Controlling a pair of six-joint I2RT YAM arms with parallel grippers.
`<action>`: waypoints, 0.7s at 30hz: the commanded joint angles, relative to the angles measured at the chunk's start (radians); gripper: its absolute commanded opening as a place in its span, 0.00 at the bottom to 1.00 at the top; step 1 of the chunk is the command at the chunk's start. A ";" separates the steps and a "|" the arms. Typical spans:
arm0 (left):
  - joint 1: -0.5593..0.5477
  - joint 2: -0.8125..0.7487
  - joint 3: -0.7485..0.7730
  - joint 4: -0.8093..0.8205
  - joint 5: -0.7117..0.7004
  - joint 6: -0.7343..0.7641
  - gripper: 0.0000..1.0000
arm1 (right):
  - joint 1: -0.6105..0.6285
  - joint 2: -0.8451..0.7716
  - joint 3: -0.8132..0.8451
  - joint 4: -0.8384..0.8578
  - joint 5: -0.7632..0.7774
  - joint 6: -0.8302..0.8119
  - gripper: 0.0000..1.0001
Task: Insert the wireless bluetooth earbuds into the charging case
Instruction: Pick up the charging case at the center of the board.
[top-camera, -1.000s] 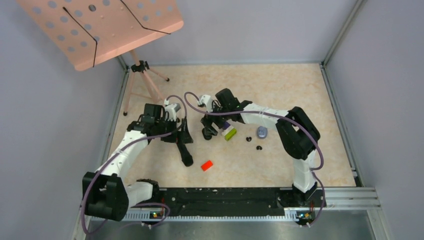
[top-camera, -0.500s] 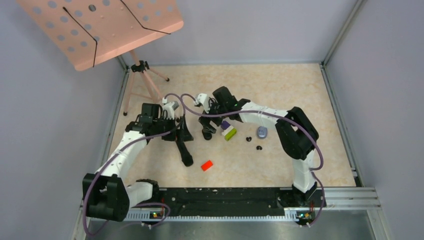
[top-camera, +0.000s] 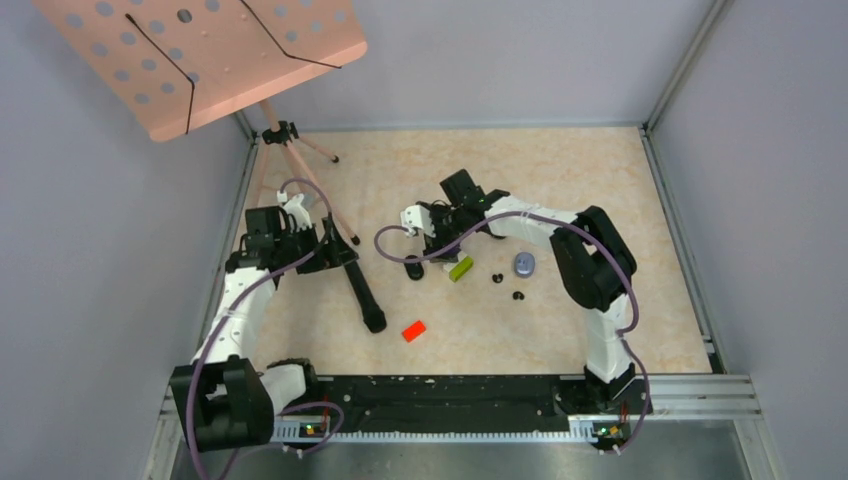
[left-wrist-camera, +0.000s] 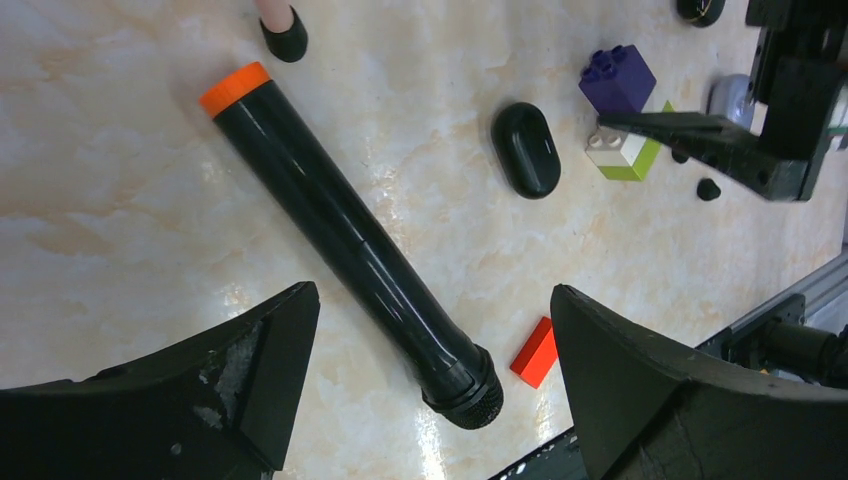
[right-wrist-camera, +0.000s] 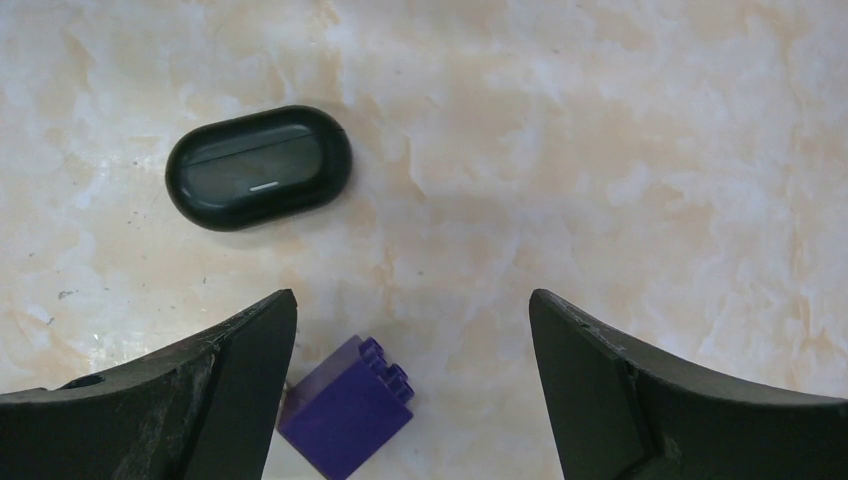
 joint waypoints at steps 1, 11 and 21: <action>0.031 -0.040 -0.019 0.039 0.019 -0.027 0.90 | 0.038 0.038 0.004 -0.013 -0.039 -0.143 0.86; 0.053 -0.048 -0.028 0.039 0.029 -0.038 0.88 | 0.107 0.111 0.055 -0.022 -0.061 -0.138 0.86; 0.060 -0.056 -0.038 0.048 0.035 -0.040 0.88 | 0.137 0.191 0.154 -0.069 -0.083 -0.063 0.82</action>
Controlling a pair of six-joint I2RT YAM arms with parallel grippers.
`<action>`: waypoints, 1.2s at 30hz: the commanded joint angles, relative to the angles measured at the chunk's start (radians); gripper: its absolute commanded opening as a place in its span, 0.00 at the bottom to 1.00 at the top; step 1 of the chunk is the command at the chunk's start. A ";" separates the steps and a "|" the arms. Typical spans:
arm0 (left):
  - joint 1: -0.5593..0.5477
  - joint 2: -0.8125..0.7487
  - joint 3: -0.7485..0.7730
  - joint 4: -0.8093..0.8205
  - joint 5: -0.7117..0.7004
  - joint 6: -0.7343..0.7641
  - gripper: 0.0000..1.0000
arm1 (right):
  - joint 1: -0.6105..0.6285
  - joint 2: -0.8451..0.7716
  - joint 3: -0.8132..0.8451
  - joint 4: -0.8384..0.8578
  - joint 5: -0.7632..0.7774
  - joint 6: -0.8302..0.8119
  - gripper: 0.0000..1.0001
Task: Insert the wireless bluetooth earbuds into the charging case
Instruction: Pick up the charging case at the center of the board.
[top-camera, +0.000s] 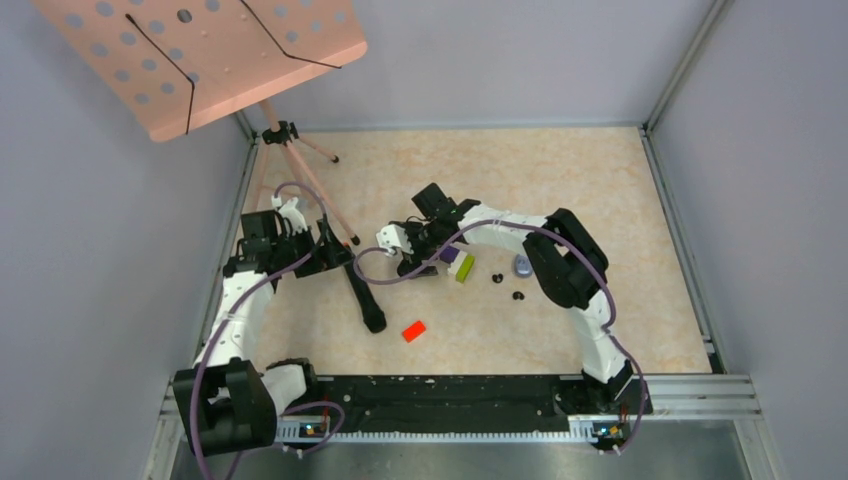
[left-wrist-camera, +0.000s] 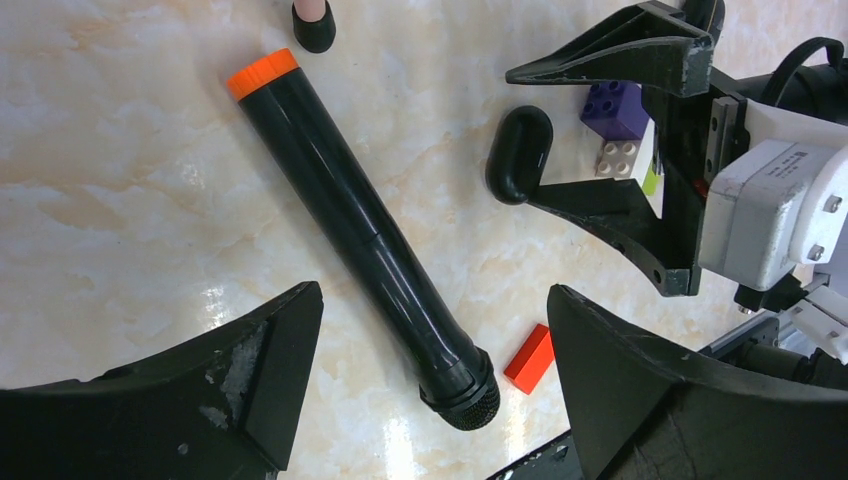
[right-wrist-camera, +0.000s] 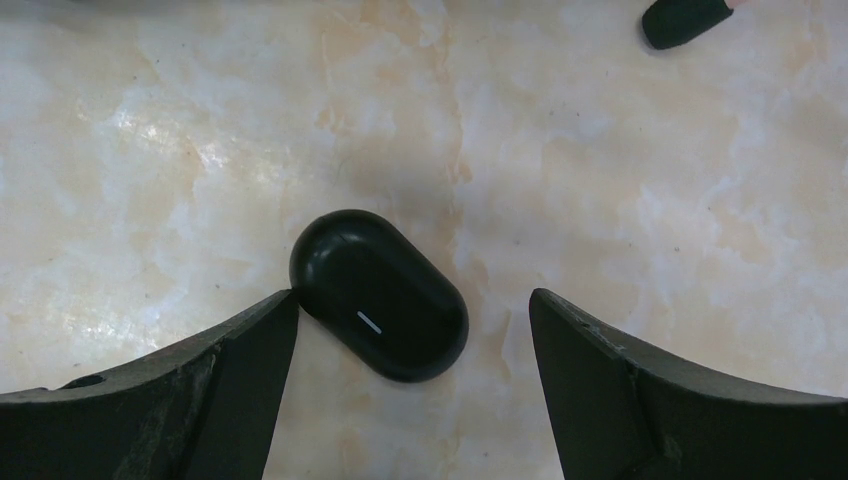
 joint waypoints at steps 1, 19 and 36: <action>0.010 -0.035 -0.007 0.037 0.019 -0.004 0.88 | 0.019 0.071 0.073 -0.067 -0.018 0.031 0.81; 0.013 -0.018 -0.009 0.056 0.034 -0.006 0.86 | 0.012 0.125 0.177 -0.336 0.031 -0.070 0.60; -0.139 0.078 0.062 0.317 0.265 -0.024 0.83 | -0.062 -0.357 -0.063 -0.075 0.089 0.097 0.27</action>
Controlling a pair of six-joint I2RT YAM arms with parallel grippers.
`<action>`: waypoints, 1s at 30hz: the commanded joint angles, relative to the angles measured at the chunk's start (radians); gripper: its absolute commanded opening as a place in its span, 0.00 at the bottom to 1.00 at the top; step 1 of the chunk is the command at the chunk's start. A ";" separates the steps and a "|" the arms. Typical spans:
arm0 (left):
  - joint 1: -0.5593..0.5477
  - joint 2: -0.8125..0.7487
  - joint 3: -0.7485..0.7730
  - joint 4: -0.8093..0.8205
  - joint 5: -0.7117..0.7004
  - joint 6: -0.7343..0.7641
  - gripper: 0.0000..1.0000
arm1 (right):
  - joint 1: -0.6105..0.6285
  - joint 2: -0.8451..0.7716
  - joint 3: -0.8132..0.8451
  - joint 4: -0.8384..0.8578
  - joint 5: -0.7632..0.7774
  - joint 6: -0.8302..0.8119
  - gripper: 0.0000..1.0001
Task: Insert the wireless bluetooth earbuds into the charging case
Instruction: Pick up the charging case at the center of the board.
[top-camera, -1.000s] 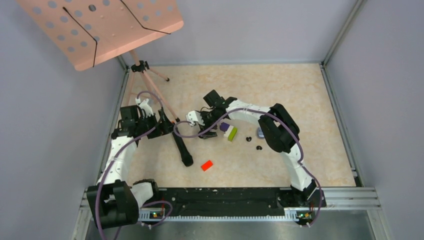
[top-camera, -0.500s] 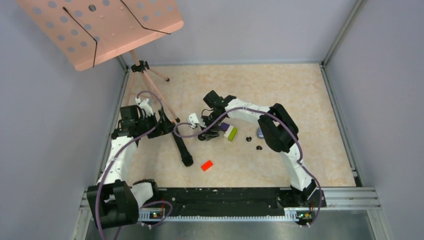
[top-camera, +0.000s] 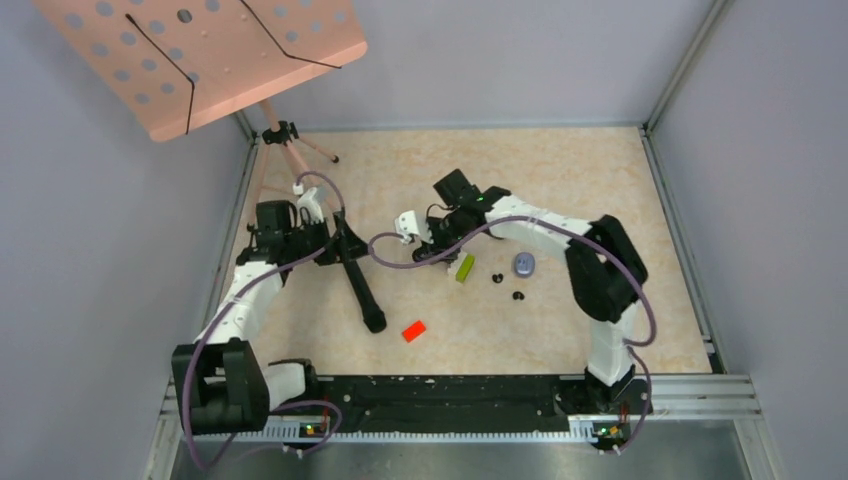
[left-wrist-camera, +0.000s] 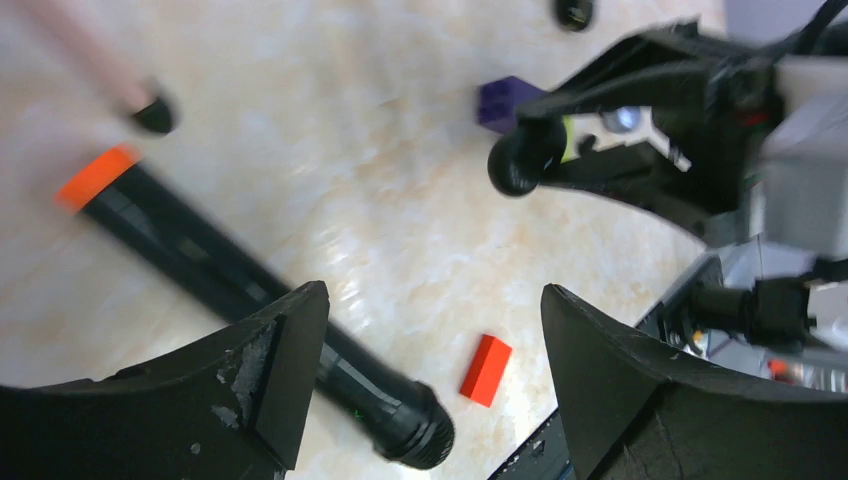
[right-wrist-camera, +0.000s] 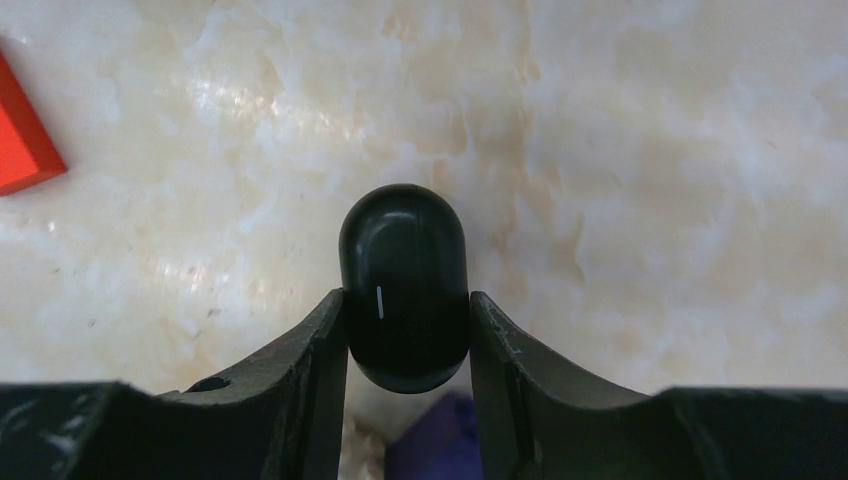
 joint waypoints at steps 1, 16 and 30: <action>-0.118 0.001 0.076 0.207 0.134 0.000 0.83 | -0.024 -0.271 -0.051 0.132 0.027 0.057 0.26; -0.353 0.194 0.268 0.534 0.223 -0.138 0.75 | -0.027 -0.461 -0.065 0.202 0.068 0.177 0.26; -0.377 0.275 0.302 0.615 0.275 -0.205 0.41 | -0.026 -0.454 -0.064 0.235 0.055 0.189 0.26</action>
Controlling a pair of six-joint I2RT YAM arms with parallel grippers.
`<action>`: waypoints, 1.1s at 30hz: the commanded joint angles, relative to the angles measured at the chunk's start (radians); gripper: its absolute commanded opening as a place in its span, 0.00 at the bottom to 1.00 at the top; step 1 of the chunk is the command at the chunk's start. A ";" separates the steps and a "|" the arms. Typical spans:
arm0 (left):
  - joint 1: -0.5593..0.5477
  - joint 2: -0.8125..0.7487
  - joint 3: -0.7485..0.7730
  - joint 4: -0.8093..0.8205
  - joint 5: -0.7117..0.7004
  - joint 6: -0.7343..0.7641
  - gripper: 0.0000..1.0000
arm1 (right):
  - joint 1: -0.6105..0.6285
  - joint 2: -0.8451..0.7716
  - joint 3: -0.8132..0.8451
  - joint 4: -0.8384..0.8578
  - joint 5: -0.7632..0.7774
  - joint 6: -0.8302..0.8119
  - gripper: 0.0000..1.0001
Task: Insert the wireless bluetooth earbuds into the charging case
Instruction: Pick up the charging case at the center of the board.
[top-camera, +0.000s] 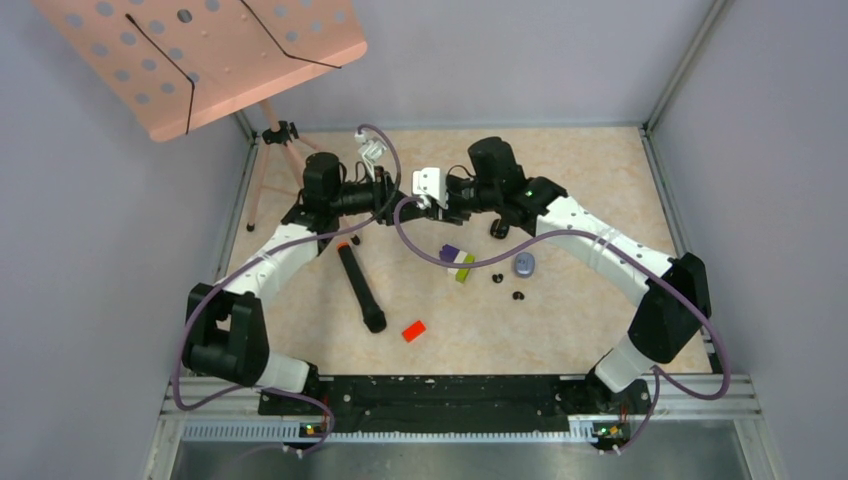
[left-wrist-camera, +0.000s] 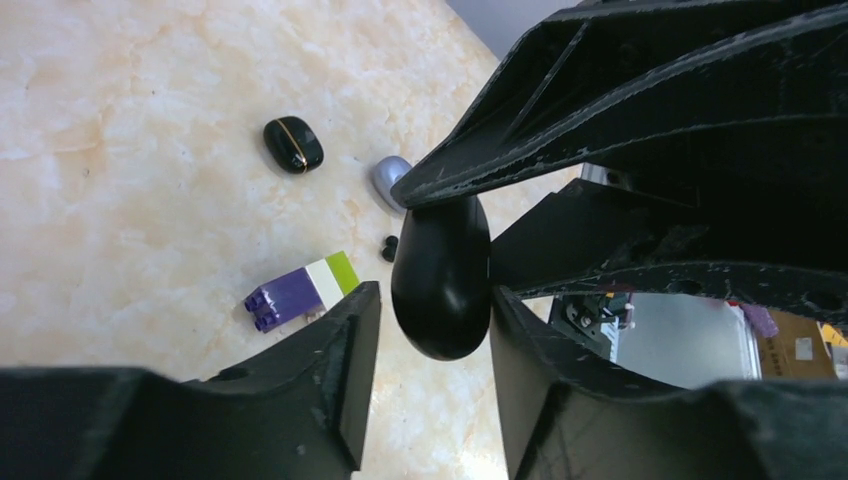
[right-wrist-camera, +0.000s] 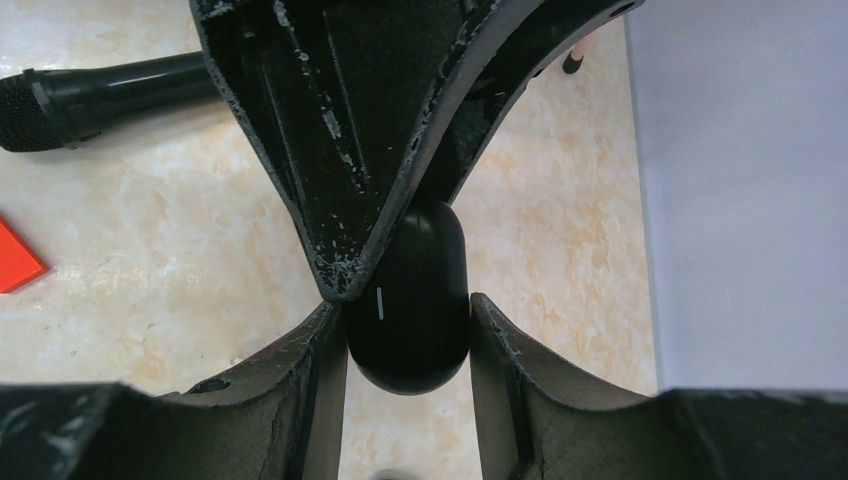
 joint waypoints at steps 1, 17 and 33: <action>-0.003 0.017 0.048 0.092 0.039 -0.025 0.36 | 0.003 -0.020 0.003 0.042 -0.017 0.019 0.27; -0.044 -0.067 0.053 -0.123 0.126 0.519 0.07 | -0.194 0.039 0.320 -0.482 -0.390 0.249 0.71; -0.115 -0.104 0.047 -0.081 0.075 0.635 0.08 | -0.194 0.143 0.414 -0.629 -0.517 0.192 0.49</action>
